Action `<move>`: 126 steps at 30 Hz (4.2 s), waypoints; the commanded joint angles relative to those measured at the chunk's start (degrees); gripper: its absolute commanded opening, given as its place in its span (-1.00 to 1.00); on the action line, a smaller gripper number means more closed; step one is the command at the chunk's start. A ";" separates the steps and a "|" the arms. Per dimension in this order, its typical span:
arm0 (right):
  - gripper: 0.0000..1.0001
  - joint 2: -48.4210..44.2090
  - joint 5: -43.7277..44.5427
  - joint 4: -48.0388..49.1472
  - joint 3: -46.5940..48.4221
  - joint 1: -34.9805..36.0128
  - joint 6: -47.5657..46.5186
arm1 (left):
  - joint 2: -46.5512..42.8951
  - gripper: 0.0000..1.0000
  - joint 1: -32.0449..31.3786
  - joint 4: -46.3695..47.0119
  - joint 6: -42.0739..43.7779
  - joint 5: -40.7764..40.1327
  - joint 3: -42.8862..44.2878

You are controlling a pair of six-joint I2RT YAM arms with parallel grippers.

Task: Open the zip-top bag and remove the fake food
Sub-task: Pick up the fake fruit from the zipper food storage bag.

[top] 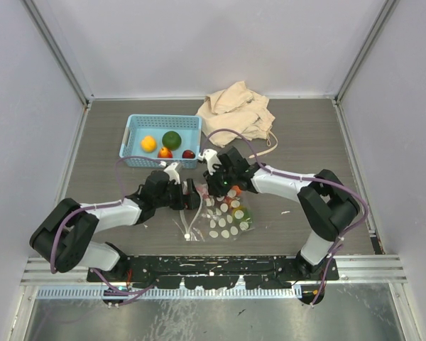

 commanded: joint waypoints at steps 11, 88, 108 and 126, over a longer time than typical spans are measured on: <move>-0.49 0.55 -4.11 6.73 3.47 -1.88 5.82 | 0.47 0.66 0.41 5.52 0.12 3.94 2.93; -0.17 -14.04 -4.69 9.59 -6.88 -2.34 12.38 | -5.22 0.10 -2.23 -15.42 3.33 3.72 4.12; -0.05 -46.18 19.29 17.86 -28.95 19.47 35.59 | -5.47 0.04 -2.26 -8.95 -1.68 4.48 1.89; 0.07 -16.65 64.76 4.44 -8.37 42.09 62.72 | -7.66 0.04 -2.25 -8.33 -2.59 3.91 0.34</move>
